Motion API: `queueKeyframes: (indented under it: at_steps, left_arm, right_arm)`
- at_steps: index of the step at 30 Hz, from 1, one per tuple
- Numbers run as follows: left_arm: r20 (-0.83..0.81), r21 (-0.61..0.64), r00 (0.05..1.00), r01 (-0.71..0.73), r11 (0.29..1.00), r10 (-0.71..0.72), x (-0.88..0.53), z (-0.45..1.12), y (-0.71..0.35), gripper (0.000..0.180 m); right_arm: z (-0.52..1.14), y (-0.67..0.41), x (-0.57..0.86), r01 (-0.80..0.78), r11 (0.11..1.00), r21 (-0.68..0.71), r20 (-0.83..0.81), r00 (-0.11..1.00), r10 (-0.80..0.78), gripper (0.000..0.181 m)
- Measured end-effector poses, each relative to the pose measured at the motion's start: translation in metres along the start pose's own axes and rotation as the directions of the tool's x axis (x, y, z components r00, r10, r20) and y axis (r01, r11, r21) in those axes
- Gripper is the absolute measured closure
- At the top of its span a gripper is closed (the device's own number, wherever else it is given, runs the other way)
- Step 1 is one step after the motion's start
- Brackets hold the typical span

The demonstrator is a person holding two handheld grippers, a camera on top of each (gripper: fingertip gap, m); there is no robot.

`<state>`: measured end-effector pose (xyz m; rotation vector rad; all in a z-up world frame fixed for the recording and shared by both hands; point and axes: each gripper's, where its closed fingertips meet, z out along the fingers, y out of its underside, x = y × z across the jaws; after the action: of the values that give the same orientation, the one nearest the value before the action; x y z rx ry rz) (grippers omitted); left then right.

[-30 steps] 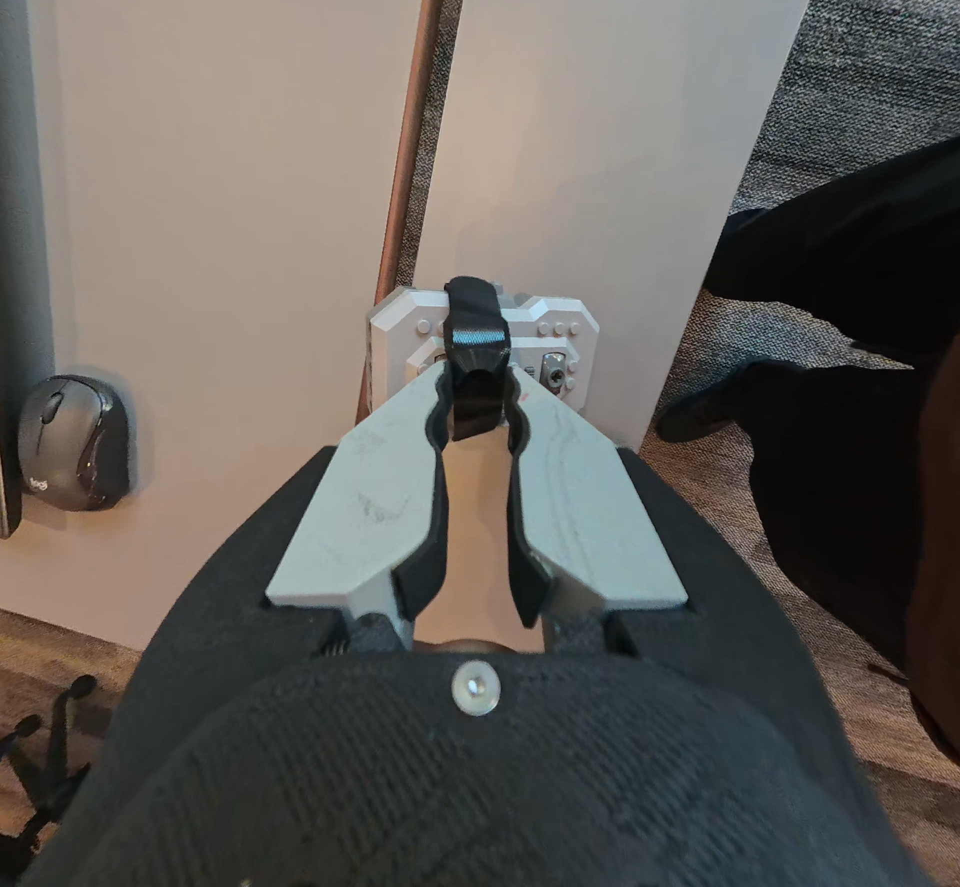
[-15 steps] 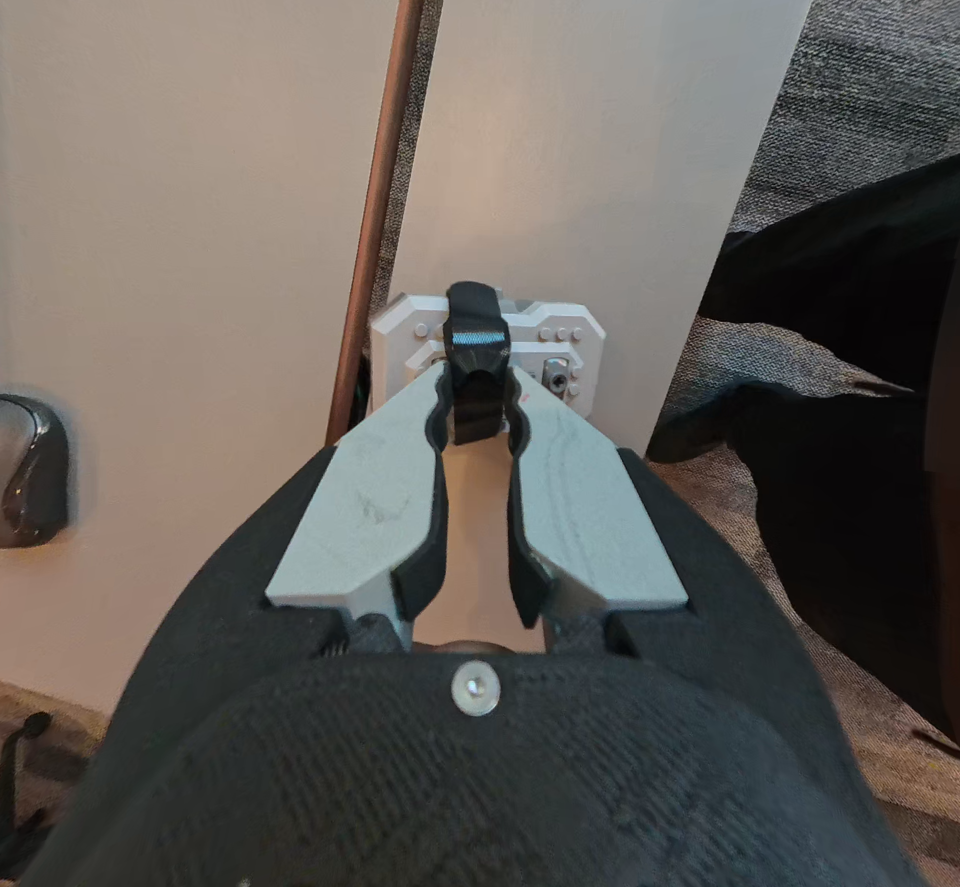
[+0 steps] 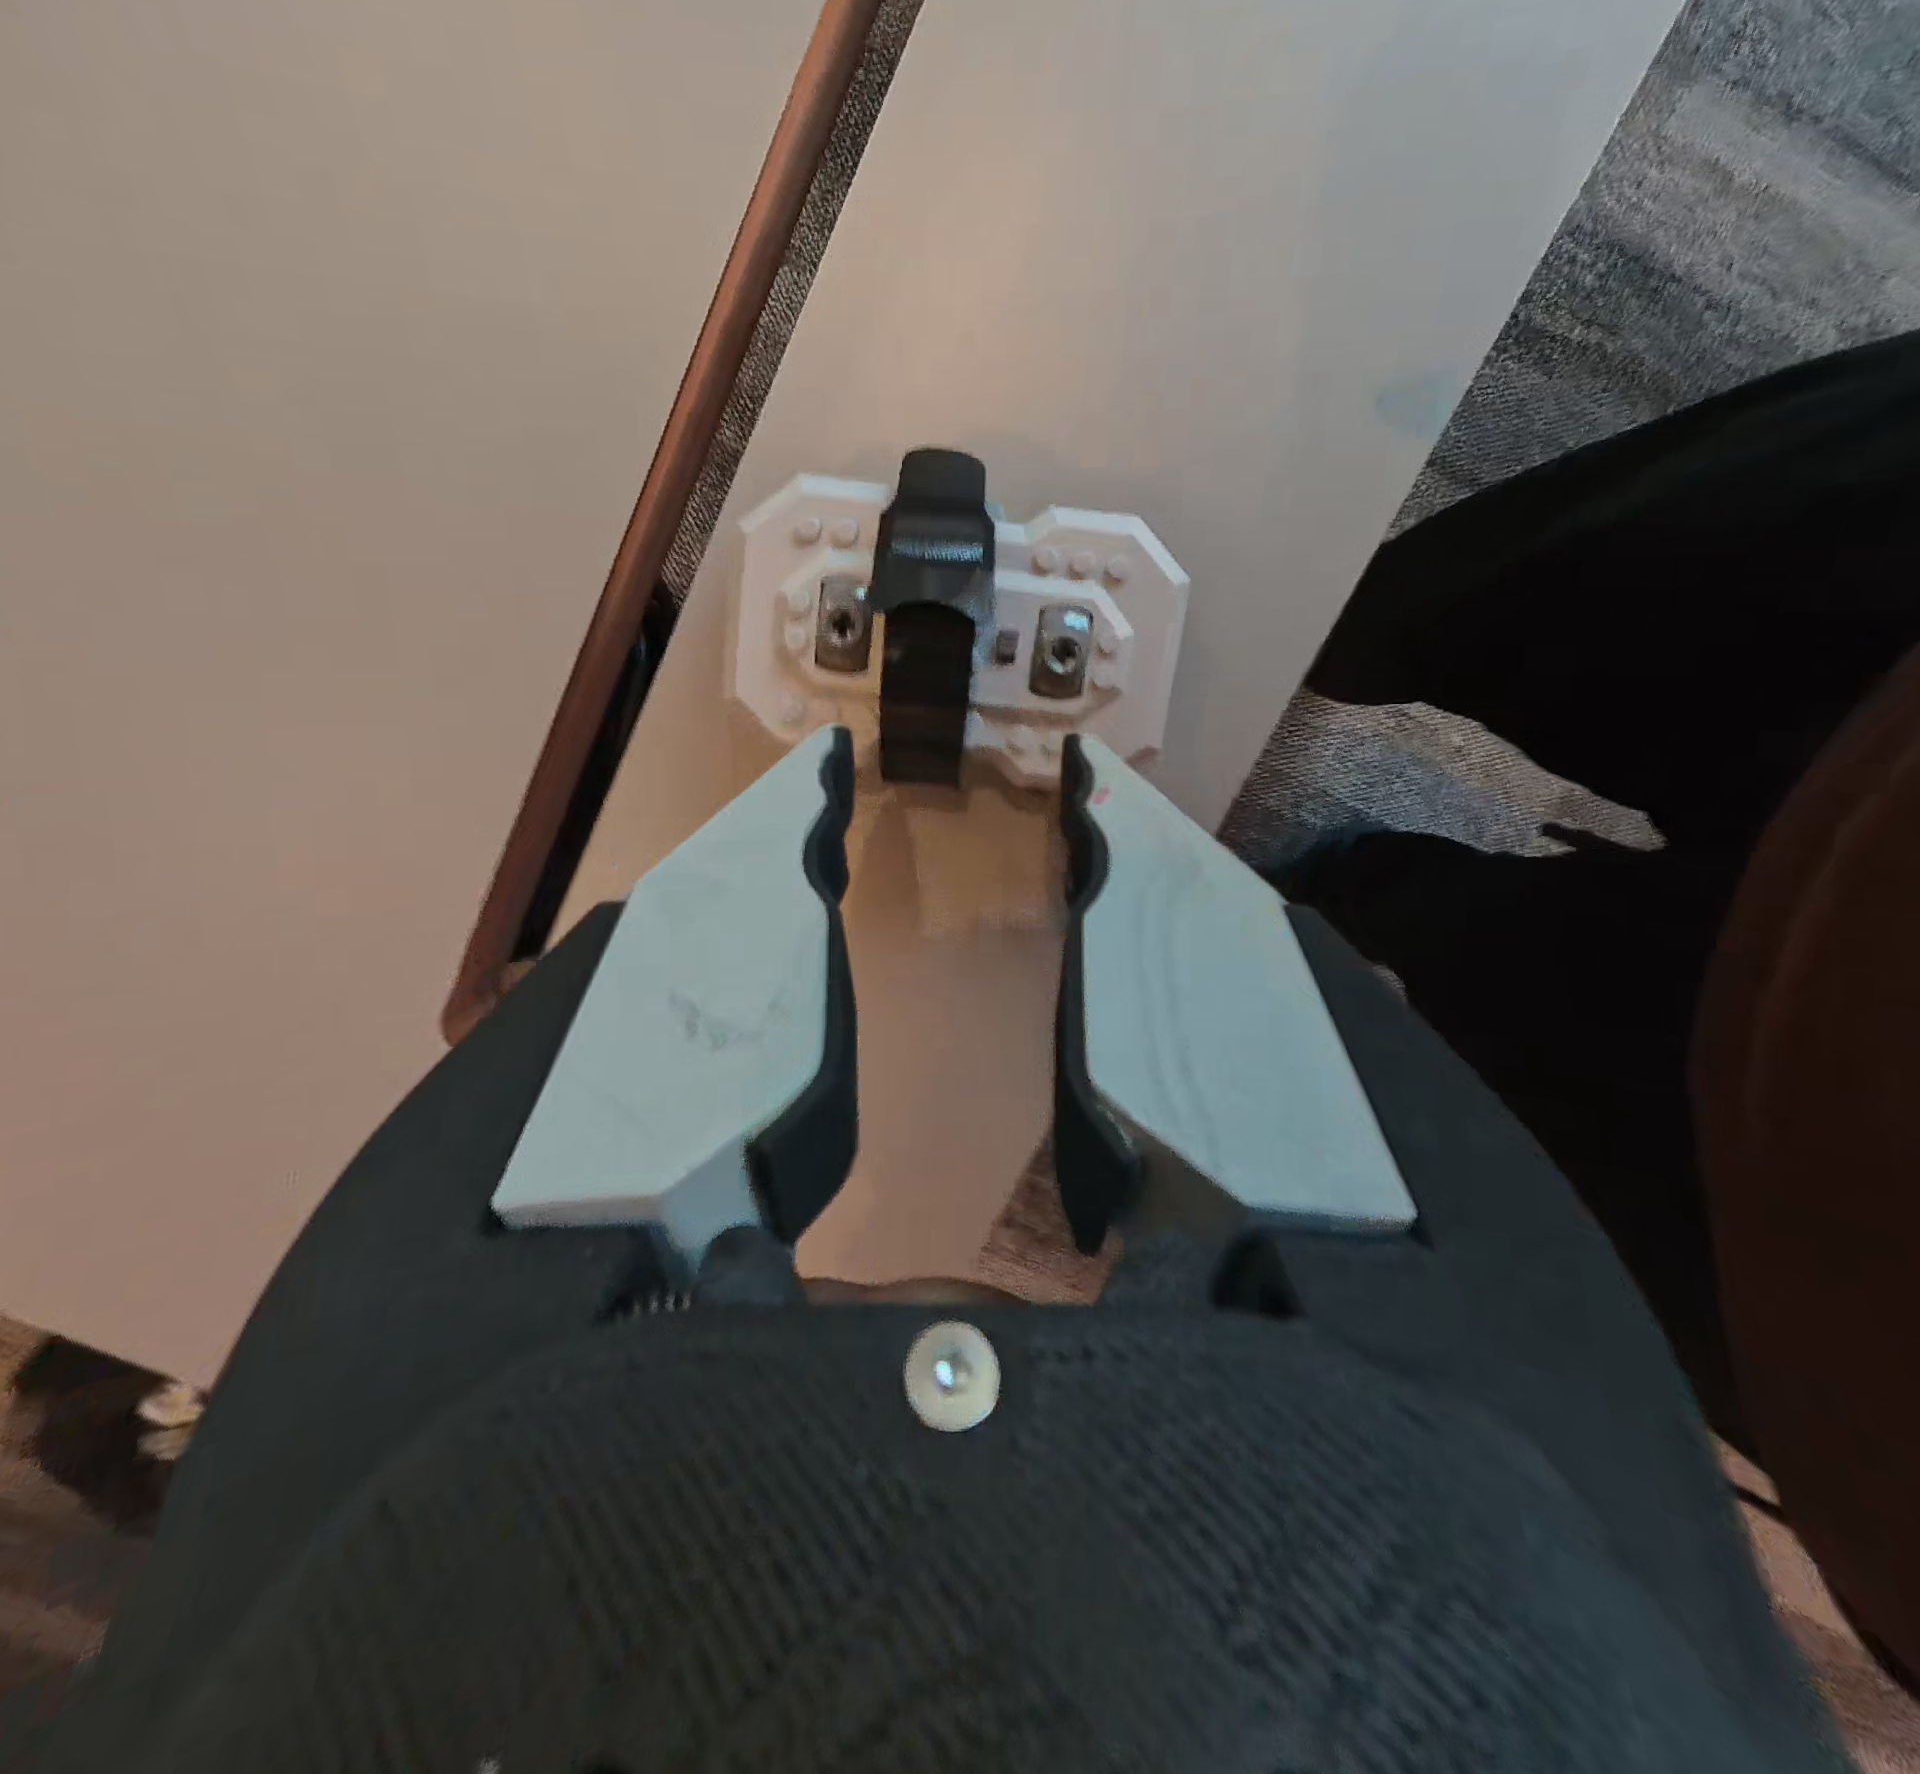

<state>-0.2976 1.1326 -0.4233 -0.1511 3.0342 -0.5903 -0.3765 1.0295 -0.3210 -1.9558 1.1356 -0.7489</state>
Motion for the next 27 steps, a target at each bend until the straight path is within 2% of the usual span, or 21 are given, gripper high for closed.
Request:
queueKeyframes:
  at_steps: [1, 2, 3, 5, 7, 10, 13, 14, 15, 20, 24, 27]
  left_arm:
    - [0.002, 0.000, 0.999, 0.035, 0.999, -0.035, 0.001, -0.004, 0.005, 0.142]
    - [0.007, -0.003, 0.997, 0.071, 0.997, -0.071, 0.002, -0.007, 0.011, 0.142]
    - [0.012, -0.008, 0.994, 0.106, 0.994, -0.106, 0.004, -0.011, 0.018, 0.142]
    - [0.035, -0.017, 0.985, 0.171, 0.985, -0.170, 0.007, -0.016, 0.030, 0.143]
    - [0.046, -0.021, 0.971, 0.237, 0.971, -0.236, 0.011, -0.019, 0.038, 0.143]
    - [0.077, -0.006, 0.948, 0.311, 0.950, -0.310, 0.012, -0.024, 0.043, 0.144]
    - [0.098, 0.011, 0.927, 0.364, 0.932, -0.363, 0.009, -0.026, 0.043, 0.144]
    - [0.095, 0.018, 0.922, 0.374, 0.927, -0.374, 0.009, -0.026, 0.041, 0.144]
    - [0.094, 0.027, 0.921, 0.376, 0.926, -0.377, 0.008, -0.026, 0.039, 0.144]
    - [0.056, 0.027, 0.950, 0.306, 0.952, -0.307, 0.002, -0.014, 0.032, 0.144]
    - [0.015, 0.050, 0.983, 0.182, 0.982, -0.183, -0.005, 0.000, 0.022, 0.145]
    - [-0.041, 0.080, 0.993, 0.112, 0.990, -0.109, -0.006, 0.008, 0.018, 0.144]
  right_arm:
    - [0.005, -0.010, 0.011, 0.039, 0.996, 0.077, -0.060, 0.998, -0.035, 0.094]
    - [0.013, -0.015, 0.012, 0.076, 0.989, 0.127, -0.050, 0.996, -0.070, 0.088]
    - [0.025, -0.012, 0.004, 0.076, 0.991, 0.108, 0.028, 0.996, -0.080, 0.082]
    - [0.047, 0.004, -0.015, 0.032, 0.999, 0.005, 0.206, 0.978, -0.032, 0.070]
    - [0.070, 0.019, -0.018, -0.059, 0.992, -0.108, 0.239, 0.967, 0.084, 0.070]
    - [0.088, 0.039, -0.028, -0.078, 0.969, -0.235, 0.320, 0.935, 0.153, 0.079]
    - [0.092, 0.049, -0.039, -0.028, 0.960, -0.278, 0.414, 0.898, 0.146, 0.081]
    - [0.094, 0.052, -0.039, -0.020, 0.955, -0.295, 0.419, 0.896, 0.148, 0.089]
    - [0.097, 0.053, -0.037, -0.023, 0.952, -0.304, 0.411, 0.898, 0.153, 0.102]
    - [0.110, 0.039, -0.033, -0.038, 0.961, -0.274, 0.382, 0.913, 0.145, 0.145]
    - [0.123, 0.033, -0.039, -0.115, 0.939, -0.323, 0.334, 0.915, 0.227, 0.146]
    - [0.135, 0.028, -0.037, -0.194, 0.912, -0.362, 0.223, 0.932, 0.286, 0.145]
